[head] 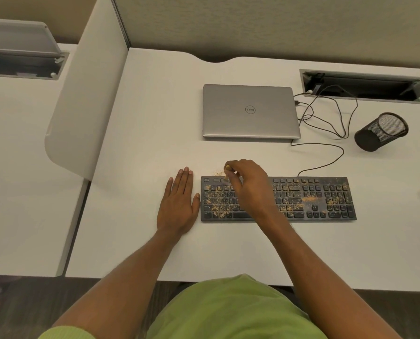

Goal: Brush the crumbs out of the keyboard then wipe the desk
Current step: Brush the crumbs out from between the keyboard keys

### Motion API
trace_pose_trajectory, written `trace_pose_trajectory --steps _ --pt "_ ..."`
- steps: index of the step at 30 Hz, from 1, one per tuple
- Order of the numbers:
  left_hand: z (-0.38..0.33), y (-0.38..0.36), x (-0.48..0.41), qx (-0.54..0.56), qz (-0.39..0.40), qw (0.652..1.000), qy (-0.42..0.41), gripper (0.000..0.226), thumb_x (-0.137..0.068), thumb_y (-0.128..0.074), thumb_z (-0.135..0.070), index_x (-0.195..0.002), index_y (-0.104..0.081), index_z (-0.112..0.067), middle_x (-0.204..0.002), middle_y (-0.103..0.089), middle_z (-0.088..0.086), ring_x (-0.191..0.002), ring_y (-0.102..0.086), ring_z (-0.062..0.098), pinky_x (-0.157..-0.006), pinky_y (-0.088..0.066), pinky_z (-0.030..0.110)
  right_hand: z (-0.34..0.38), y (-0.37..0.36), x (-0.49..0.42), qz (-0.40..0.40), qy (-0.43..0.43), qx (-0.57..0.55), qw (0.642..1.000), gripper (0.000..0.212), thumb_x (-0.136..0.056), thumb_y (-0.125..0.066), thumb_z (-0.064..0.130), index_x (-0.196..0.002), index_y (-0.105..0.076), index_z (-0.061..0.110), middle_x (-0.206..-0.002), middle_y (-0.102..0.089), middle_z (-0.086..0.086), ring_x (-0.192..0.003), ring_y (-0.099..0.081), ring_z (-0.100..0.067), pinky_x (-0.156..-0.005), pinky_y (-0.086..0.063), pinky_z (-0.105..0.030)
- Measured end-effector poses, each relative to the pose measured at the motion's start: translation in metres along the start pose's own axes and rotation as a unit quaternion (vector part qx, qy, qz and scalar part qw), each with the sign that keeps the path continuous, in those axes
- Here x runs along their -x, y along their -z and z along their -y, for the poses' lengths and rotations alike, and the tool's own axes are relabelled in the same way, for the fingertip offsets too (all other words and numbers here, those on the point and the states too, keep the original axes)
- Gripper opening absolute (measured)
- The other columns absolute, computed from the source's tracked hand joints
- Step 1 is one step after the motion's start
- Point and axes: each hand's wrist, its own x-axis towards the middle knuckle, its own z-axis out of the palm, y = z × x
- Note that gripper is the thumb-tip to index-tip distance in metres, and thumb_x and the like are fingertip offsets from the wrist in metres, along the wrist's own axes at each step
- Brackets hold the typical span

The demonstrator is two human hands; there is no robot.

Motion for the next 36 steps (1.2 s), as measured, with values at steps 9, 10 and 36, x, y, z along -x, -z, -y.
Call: trace_pose_trajectory --steps 9,10,36 --pt "0.0 -0.001 0.0 0.005 -0.01 1.0 0.0 0.07 -0.111 -0.028 -0.043 -0.172 -0.011 -0.013 -0.179 -0.006 0.001 -0.166 0.001 0.013 -0.135 -0.007 0.041 0.013 -0.006 -0.003 -0.077 -0.076 -0.13 0.986 0.016 -0.098 -0.072 0.018 -0.112 -0.078 0.016 -0.1 -0.077 0.003 -0.091 -0.069 -0.004 -0.082 -0.057 -0.021" --pt "0.0 -0.001 0.0 0.006 -0.011 1.0 0.001 0.069 -0.111 -0.028 -0.043 -0.172 -0.011 -0.013 -0.179 -0.006 0.001 -0.166 0.001 0.013 -0.135 -0.007 0.041 0.013 -0.007 -0.003 -0.067 -0.082 -0.129 0.986 0.016 -0.098 -0.072 0.019 -0.113 -0.079 0.016 -0.101 -0.078 0.003 -0.091 -0.069 -0.002 -0.082 -0.056 -0.018" --pt "0.001 -0.002 0.001 -0.001 -0.014 1.0 -0.005 0.069 -0.111 -0.026 -0.042 -0.172 -0.012 -0.011 -0.18 -0.009 0.004 -0.166 -0.002 0.015 -0.135 -0.009 0.043 0.01 -0.014 0.0 0.015 0.023 -0.066 0.997 0.016 -0.099 -0.067 0.008 -0.112 -0.076 0.013 -0.102 -0.075 0.0 -0.094 -0.065 -0.014 -0.082 -0.051 -0.025"
